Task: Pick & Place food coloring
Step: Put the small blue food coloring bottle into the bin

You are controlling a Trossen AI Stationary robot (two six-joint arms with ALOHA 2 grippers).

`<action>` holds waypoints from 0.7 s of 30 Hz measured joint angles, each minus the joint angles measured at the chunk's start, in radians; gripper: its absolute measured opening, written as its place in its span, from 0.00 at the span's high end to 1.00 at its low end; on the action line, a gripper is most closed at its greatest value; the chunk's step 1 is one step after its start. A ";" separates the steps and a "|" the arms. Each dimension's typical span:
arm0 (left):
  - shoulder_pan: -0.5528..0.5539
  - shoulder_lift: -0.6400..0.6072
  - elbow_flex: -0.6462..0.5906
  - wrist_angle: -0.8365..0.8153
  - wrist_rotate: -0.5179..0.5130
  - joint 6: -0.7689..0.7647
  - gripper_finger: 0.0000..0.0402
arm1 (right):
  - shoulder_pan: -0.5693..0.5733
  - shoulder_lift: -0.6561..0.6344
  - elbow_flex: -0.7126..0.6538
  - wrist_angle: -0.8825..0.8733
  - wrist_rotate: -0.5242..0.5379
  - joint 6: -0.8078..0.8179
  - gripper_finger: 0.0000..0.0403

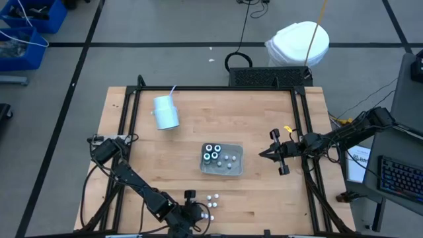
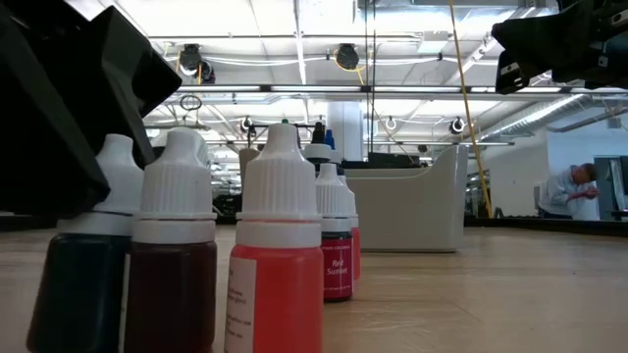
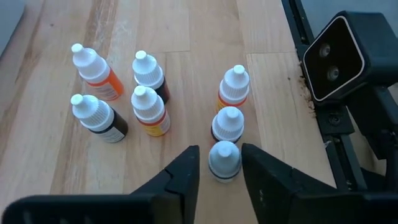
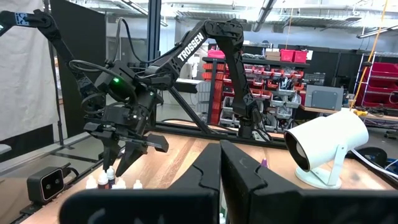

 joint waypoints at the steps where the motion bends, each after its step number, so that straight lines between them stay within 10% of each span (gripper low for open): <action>1: 0.000 0.000 0.000 0.000 0.000 0.000 0.71 | 0.000 0.000 0.000 0.000 0.000 0.000 1.00; 21: -0.036 -0.002 0.000 0.000 0.014 0.066 0.84 | 0.000 0.000 0.000 0.000 0.000 0.000 1.00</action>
